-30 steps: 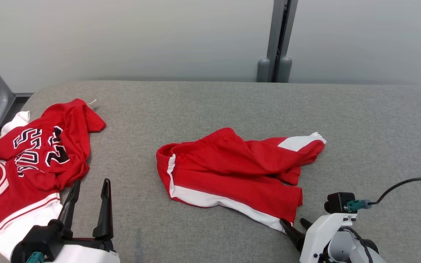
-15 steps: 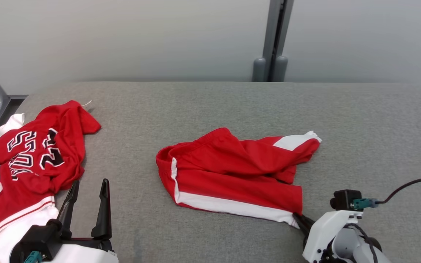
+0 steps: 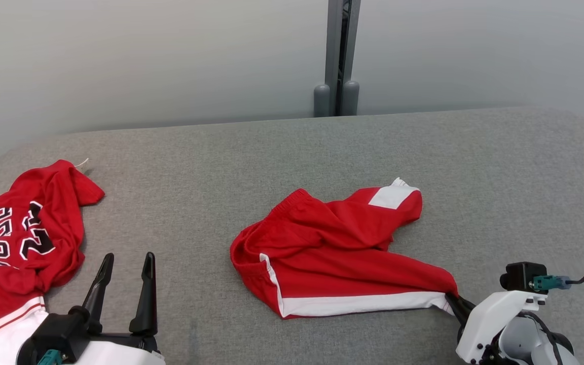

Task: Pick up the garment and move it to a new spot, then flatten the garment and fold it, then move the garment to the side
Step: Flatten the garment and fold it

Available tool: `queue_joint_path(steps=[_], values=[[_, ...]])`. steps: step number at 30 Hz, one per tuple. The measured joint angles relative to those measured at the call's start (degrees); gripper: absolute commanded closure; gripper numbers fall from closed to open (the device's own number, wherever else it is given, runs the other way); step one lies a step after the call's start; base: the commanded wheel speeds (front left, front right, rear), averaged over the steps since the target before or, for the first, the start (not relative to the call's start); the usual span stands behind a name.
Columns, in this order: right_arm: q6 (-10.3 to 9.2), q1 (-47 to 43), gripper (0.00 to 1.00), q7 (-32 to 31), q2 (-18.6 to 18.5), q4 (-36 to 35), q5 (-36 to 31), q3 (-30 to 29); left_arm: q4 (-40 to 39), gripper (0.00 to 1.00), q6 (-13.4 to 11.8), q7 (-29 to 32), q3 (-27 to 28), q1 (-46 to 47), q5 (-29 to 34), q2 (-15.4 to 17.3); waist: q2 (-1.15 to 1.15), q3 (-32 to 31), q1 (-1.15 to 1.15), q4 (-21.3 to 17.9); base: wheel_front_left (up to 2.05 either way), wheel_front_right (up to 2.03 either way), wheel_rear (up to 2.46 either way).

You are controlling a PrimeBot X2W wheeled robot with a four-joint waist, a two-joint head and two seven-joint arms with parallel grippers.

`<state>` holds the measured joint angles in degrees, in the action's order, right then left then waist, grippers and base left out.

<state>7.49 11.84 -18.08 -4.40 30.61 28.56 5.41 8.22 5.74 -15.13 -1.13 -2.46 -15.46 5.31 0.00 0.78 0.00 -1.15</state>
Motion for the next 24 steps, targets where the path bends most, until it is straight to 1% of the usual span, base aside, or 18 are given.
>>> queue_joint_path(steps=[1, 2, 9, 17, 22, 24], values=[[0.00, -0.4, 0.29, -0.5, 0.1, -0.7, -0.1, -0.2, 0.1, 0.00, 0.0, 0.0, 0.0, 0.0, 0.0, 0.0, 0.00, 0.0, 0.00, -0.2, 0.00, 0.00, 0.00], [0.00, -0.8, 0.00, -1.0, 0.4, -1.4, -0.1, -0.5, 0.2, 0.00, 0.1, 0.0, 0.0, 0.0, 0.0, 0.0, 0.00, 0.1, 0.00, -0.3, 0.00, 0.00, 0.00], [0.00, -2.3, 0.00, -1.3, 1.1, -6.8, -2.6, -3.4, 0.5, 0.00, 0.2, 0.0, -0.1, 0.3, 0.0, 0.2, 0.00, 0.4, 0.00, -1.1, 0.00, 0.00, 0.00], [0.00, -5.1, 0.00, 1.3, 1.5, -16.9, -4.0, -6.3, 0.6, 0.00, 0.2, 0.1, -0.1, 0.4, 0.0, 1.1, 0.00, -0.2, 0.00, -2.3, 0.00, 0.00, 0.00], [0.00, -6.0, 0.00, 5.6, 1.5, -20.6, -4.6, -6.3, 0.4, 0.00, 0.2, 0.6, -0.8, 0.5, -0.1, 1.3, 0.00, 0.0, 0.00, -2.5, 0.00, 0.00, 0.00], [0.00, -6.0, 0.00, 8.3, 1.6, -21.4, -5.9, -5.8, 0.4, 0.00, 0.2, 1.9, -1.5, 0.5, -0.2, 1.6, 0.00, 0.1, 0.00, -2.6, 0.00, 0.00, 0.00]])
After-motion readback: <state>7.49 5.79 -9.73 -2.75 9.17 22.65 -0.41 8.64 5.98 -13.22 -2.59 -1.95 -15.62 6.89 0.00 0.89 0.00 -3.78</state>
